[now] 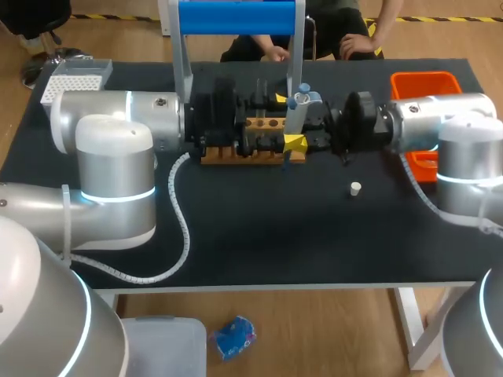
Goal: Invert the test tube, pick up the pipette, mount the tip to pipette, aspirate from beaker and dispense into the tube, eject the tip, return the pipette, and cap with the stopper.
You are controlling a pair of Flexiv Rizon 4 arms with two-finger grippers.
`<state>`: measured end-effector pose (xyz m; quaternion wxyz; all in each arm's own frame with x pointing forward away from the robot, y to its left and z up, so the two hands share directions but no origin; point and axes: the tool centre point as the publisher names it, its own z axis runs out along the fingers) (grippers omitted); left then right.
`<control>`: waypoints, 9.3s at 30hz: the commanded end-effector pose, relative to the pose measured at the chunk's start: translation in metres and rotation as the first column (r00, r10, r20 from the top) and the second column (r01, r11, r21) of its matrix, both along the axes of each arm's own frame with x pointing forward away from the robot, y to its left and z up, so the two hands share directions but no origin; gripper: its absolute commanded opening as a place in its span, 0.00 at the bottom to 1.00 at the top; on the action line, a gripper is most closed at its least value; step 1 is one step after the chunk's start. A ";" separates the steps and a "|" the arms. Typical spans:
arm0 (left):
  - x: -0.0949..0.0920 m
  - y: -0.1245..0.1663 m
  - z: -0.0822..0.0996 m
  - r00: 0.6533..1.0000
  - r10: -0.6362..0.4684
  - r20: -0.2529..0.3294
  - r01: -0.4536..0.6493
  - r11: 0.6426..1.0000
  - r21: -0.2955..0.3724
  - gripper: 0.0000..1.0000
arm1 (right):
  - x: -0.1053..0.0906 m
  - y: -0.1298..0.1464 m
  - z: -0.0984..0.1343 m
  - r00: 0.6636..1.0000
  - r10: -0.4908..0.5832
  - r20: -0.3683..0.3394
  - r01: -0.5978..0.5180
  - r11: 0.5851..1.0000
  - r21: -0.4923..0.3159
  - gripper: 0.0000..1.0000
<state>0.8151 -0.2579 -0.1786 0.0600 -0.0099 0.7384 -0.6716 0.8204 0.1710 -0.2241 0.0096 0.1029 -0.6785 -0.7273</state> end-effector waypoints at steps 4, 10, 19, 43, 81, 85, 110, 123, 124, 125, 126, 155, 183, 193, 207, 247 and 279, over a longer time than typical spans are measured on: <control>-0.001 -0.002 -0.001 1.000 0.008 0.003 -0.008 1.000 -0.004 0.84 | -0.002 0.004 0.001 1.000 -0.015 0.007 0.015 1.000 0.006 0.00; -0.001 -0.002 -0.001 1.000 0.008 0.003 -0.008 1.000 -0.004 0.29 | -0.003 0.004 0.000 1.000 -0.019 0.005 0.019 1.000 0.003 0.00; -0.001 -0.002 -0.001 1.000 0.008 0.003 -0.008 1.000 -0.004 0.00 | -0.004 0.003 0.000 1.000 -0.028 0.004 0.028 1.000 0.010 0.00; -0.001 -0.002 -0.001 1.000 0.008 0.003 -0.008 1.000 -0.004 0.00 | -0.002 -0.044 -0.006 0.999 -0.031 0.043 0.035 0.994 -0.106 1.00; -0.001 -0.002 -0.001 1.000 0.008 0.003 -0.008 1.000 -0.004 0.00 | -0.027 -0.227 -0.111 0.902 -0.422 -0.091 0.384 0.880 -0.278 1.00; -0.001 -0.002 -0.001 1.000 0.008 0.003 -0.008 1.000 -0.004 0.00 | -0.024 -0.223 -0.106 0.909 -0.408 -0.083 0.372 0.885 -0.281 1.00; 0.055 0.061 0.046 0.999 0.029 0.018 -0.031 0.991 0.127 0.00 | 0.093 -0.131 -0.029 0.935 -0.353 0.014 0.347 0.909 -0.231 1.00; 0.055 0.061 0.046 0.999 0.029 0.018 -0.031 0.991 0.127 0.00 | 0.093 -0.131 -0.029 0.935 -0.353 0.014 0.347 0.909 -0.231 1.00; 0.055 0.061 0.046 0.999 0.029 0.018 -0.031 0.991 0.127 0.00 | 0.093 -0.131 -0.029 0.935 -0.353 0.014 0.347 0.909 -0.231 1.00; 0.060 0.064 0.046 0.999 0.036 0.022 -0.039 0.991 0.125 0.00 | 0.097 -0.129 -0.029 0.932 -0.361 0.010 0.353 0.906 -0.233 1.00; 0.066 0.068 0.046 0.998 0.050 0.025 -0.053 0.990 0.130 0.00 | 0.102 -0.126 -0.027 0.931 -0.366 0.012 0.358 0.904 -0.234 1.00; 0.162 0.117 0.066 0.976 0.204 0.070 -0.213 0.964 0.161 0.00 | 0.208 -0.052 0.022 0.874 -0.483 0.059 0.483 0.845 -0.232 1.00; 0.219 0.144 0.070 0.924 0.376 0.067 -0.382 0.910 0.163 0.00 | 0.233 -0.009 0.040 0.856 -0.514 0.053 0.510 0.823 -0.250 1.00; 0.233 0.143 0.065 0.916 0.398 0.056 -0.402 0.898 0.181 0.00 | 0.243 0.002 0.040 0.838 -0.545 0.021 0.533 0.810 -0.244 1.00; 0.233 0.143 0.065 0.916 0.398 0.056 -0.402 0.898 0.181 0.00 | 0.242 0.001 0.041 0.837 -0.547 0.022 0.535 0.808 -0.247 1.00; 0.312 0.192 0.059 0.819 0.573 0.029 -0.562 0.792 0.238 0.00 | 0.242 0.001 0.041 0.837 -0.547 0.022 0.535 0.808 -0.247 1.00; 0.347 0.207 0.031 0.602 0.798 -0.015 -0.766 0.583 0.271 0.00 | 0.242 0.001 0.041 0.837 -0.547 0.022 0.535 0.808 -0.247 1.00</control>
